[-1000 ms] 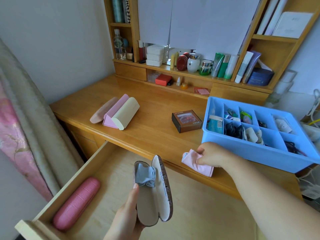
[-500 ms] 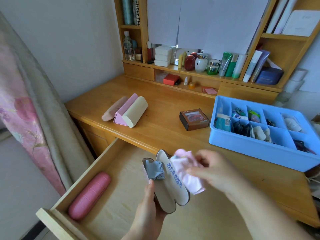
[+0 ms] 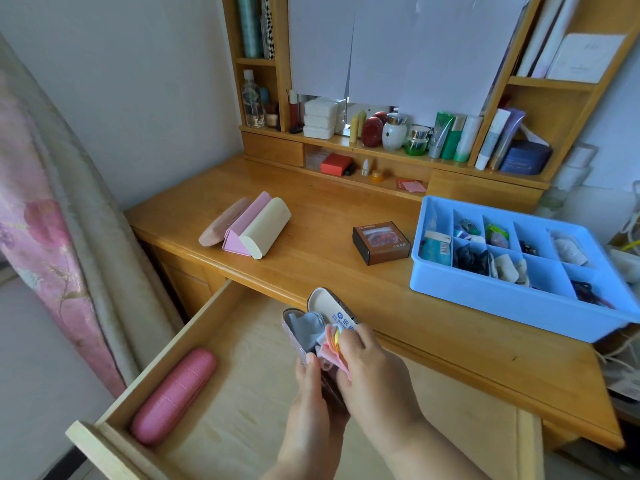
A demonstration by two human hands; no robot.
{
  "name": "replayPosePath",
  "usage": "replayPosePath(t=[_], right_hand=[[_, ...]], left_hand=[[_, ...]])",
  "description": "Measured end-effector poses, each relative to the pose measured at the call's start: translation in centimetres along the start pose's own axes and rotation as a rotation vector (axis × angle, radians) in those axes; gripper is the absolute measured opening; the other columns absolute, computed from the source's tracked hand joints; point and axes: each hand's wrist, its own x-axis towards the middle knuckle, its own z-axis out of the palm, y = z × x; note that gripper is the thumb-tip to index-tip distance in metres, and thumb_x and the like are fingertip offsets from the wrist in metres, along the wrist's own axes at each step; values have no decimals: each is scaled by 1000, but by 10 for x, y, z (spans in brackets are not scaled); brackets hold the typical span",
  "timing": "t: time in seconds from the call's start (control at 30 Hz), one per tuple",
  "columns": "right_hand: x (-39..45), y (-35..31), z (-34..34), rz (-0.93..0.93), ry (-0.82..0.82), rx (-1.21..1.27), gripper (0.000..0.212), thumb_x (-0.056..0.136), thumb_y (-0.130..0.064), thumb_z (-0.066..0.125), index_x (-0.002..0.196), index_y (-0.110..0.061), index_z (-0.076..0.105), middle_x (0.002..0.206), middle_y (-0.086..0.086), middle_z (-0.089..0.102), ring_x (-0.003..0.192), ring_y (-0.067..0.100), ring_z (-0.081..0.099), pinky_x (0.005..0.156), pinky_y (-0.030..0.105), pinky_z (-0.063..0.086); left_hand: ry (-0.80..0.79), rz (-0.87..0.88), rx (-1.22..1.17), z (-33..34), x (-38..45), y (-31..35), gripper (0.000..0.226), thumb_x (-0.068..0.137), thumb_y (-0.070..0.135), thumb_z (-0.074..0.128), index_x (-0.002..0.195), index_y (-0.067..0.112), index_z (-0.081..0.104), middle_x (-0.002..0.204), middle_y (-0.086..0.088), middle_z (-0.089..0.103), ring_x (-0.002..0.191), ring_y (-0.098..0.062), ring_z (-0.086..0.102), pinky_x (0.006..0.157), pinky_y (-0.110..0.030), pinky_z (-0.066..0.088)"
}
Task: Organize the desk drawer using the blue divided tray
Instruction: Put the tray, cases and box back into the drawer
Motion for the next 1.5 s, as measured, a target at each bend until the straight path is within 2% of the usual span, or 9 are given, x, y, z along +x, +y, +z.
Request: replayPosePath(t=[0.23, 0.5, 0.63, 0.7, 0.8, 0.93, 1.17, 1.33, 1.5], right_hand=[[-2, 5, -2, 54, -262, 224, 8, 82, -22, 60, 89, -23, 63, 85, -4, 60, 74, 18, 58, 57, 22, 33], [-6, 1, -14, 76, -435, 492, 21, 87, -18, 45, 82, -31, 61, 64, -6, 59, 61, 10, 52, 55, 11, 39], [-3, 18, -26, 197, -29, 594, 15, 84, -22, 54, 86, -33, 66, 63, -21, 62, 57, -2, 56, 51, 7, 38], [4, 36, -27, 339, 75, 702, 14, 91, -25, 57, 90, -37, 64, 82, -20, 67, 70, -4, 58, 68, 11, 45], [2, 45, -15, 524, -340, 1076, 26, 95, -42, 46, 120, -40, 54, 128, -18, 57, 108, -4, 55, 101, 25, 40], [-17, 25, 7, 529, -509, 1513, 37, 98, -43, 37, 134, -50, 42, 135, -17, 55, 121, 7, 55, 102, 31, 44], [-28, 5, 22, 491, -263, 1091, 54, 97, -29, 49, 136, -52, 19, 131, -24, 40, 117, -9, 42, 95, 9, 36], [-22, 5, 19, 471, -218, 987, 59, 95, -33, 50, 145, -42, 20, 111, -34, 37, 101, -23, 42, 82, -1, 35], [-21, 3, 19, 478, -215, 998, 58, 95, -33, 48, 145, -42, 21, 119, -25, 41, 109, -13, 43, 95, 11, 36]], left_hand=[[0, -5, -19, 2, -2, 4, 49, 87, 42, 45, 131, 21, 52, 120, -5, 67, 106, -15, 66, 67, -28, 57], [188, -5, 239, -5, -6, 13, 22, 93, 24, 55, 114, 22, 57, 84, -7, 73, 70, -19, 71, 51, -30, 54], [222, -12, 293, -8, -4, 18, 21, 97, 19, 50, 115, 25, 58, 102, -6, 73, 91, -26, 69, 77, -46, 56], [181, -21, 317, -10, -4, 18, 23, 97, 17, 49, 116, 26, 58, 107, -5, 72, 100, -28, 67, 87, -49, 53], [140, -74, 331, -8, -5, 15, 24, 96, 15, 50, 116, 23, 60, 105, -8, 72, 95, -28, 69, 79, -44, 55], [184, 13, 476, -3, -6, 8, 27, 96, 11, 50, 114, 30, 58, 101, -3, 72, 92, -24, 70, 83, -49, 55], [81, 32, 613, 16, -16, 7, 31, 96, 29, 49, 113, 55, 50, 100, 7, 73, 88, -12, 71, 62, -28, 55], [78, 6, 606, 21, -17, 11, 24, 96, 36, 45, 114, 50, 52, 95, 6, 73, 83, -13, 71, 58, -26, 52], [44, -165, 374, 23, -21, 13, 53, 79, 67, 45, 122, 38, 58, 113, 7, 70, 106, -11, 65, 75, -31, 52]])
